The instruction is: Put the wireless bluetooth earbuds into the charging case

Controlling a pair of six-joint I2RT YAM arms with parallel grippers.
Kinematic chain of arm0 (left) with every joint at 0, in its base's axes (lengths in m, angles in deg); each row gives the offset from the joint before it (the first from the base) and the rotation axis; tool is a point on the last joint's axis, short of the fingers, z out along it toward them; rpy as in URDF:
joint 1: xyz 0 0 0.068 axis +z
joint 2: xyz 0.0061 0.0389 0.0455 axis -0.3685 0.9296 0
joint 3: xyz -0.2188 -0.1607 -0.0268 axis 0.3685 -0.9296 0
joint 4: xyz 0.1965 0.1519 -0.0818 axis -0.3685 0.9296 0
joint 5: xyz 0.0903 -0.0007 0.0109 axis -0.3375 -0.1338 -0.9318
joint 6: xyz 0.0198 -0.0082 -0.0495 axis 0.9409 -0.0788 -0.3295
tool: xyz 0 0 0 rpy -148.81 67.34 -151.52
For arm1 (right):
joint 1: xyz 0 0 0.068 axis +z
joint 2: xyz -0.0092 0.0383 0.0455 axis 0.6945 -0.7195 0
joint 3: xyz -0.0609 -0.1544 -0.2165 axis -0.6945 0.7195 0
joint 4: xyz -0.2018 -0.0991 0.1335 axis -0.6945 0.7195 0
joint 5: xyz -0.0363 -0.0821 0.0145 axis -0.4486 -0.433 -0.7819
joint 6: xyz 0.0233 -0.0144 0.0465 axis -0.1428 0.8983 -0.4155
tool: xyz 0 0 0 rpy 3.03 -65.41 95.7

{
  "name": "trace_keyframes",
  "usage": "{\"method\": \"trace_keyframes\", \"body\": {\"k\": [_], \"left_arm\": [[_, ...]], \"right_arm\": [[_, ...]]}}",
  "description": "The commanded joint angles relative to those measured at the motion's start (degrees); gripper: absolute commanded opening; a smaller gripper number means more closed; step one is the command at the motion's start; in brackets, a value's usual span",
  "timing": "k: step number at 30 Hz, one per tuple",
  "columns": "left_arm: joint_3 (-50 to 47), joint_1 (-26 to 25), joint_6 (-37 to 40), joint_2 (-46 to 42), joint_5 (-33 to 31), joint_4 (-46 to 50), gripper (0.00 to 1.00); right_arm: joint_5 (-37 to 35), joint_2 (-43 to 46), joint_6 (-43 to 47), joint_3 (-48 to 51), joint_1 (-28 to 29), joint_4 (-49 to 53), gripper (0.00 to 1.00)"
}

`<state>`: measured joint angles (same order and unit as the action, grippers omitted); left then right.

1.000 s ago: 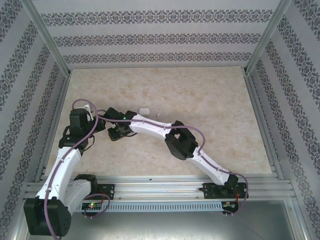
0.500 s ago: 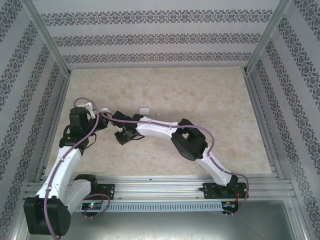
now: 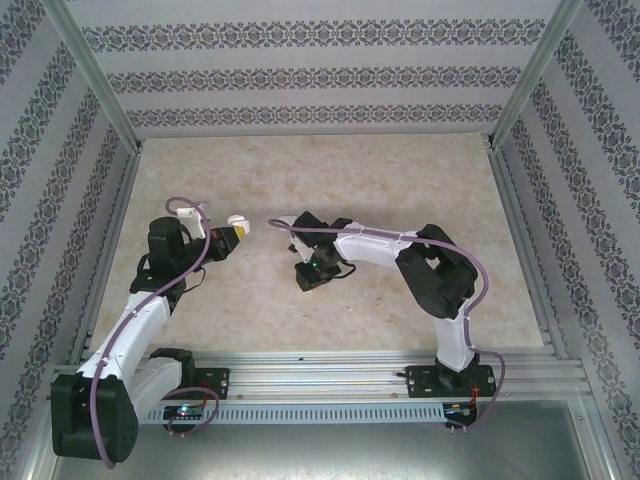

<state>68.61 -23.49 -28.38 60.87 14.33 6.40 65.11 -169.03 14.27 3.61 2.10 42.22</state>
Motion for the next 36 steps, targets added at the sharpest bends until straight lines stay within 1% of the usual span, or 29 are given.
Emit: {"method": "trace_keyframes", "body": {"k": [1, 3, 5, 6, 8, 10, 13, 17, 20, 21, 22, 24, 26, 28, 31, 36], "left_arm": [[0.39, -0.57, 1.81, 0.19, 4.48, -1.74, 0.00], [0.39, -0.59, 2.95, 0.00, 5.06, -0.75, 0.00], [0.67, -0.59, 3.42, 0.10, 5.96, -0.55, 0.00], [0.87, -0.57, 3.47, 0.17, 6.58, -0.54, 0.00], [1.47, -0.59, 3.79, 0.17, 7.27, 0.42, 0.00], [2.30, -0.59, 5.37, -0.39, 6.95, 3.04, 0.00], [3.19, -0.57, 8.42, -1.69, 4.94, 6.20, 0.00], [3.48, -0.59, 9.45, -1.68, 5.34, 5.54, 0.00], [2.62, -0.59, 8.18, -1.00, 8.03, 1.31, 0.00], [2.22, -0.59, 7.73, -0.78, 9.01, -0.31, 0.00], [1.89, -0.56, 7.28, -0.64, 9.81, -1.62, 0.00], [1.49, -0.59, 7.12, -0.40, 11.18, -2.93, 0.00], [1.38, -0.59, 7.37, -0.38, 11.86, -2.77, 0.00], [1.22, -0.57, 7.71, -0.69, 12.23, -2.26, 0.00], [0.39, -0.57, 7.91, -1.26, 12.22, -1.86, 0.00], [-0.87, -0.57, 8.17, -3.61, 11.48, -0.42, 0.00]], "right_arm": [[0.39, 0.13, 7.99, 2.20, 0.93, 6.63, 0.22], [-0.34, -0.25, 8.86, 0.23, 0.43, 7.98, 0.25], [-2.54, -1.83, 10.54, -3.48, 0.10, 11.62, 0.28], [-4.41, -2.77, 11.36, -5.54, -0.02, 13.52, 0.30], [-8.11, -3.57, 11.94, -8.66, -0.19, 15.93, 0.38], [-11.60, -3.45, 11.08, -11.54, -0.20, 18.03, 0.42], [-13.97, -1.94, 6.36, -15.62, 0.23, 20.10, 0.49], [-15.76, 2.15, -5.35, -16.52, 2.58, 18.80, 0.50], [-16.00, 5.38, -18.53, -13.54, 5.25, 14.66, 0.50], [-15.40, 6.82, -23.18, -10.97, 6.27, 11.67, 0.50], [-14.74, 8.53, -27.87, -7.70, 7.16, 7.71, 0.50], [-13.49, 12.24, -36.32, 0.69, 8.70, -3.72, 0.50], [-15.06, 15.07, -44.07, 8.39, 10.52, -12.81, 0.48], [-16.46, 15.80, -50.66, 14.29, 12.27, -20.24, 0.46], [-14.74, 13.72, -55.68, 18.23, 13.05, -26.33, 0.46], [-14.24, 11.12, -59.32, 20.65, 12.94, -27.44, 0.47]]}}
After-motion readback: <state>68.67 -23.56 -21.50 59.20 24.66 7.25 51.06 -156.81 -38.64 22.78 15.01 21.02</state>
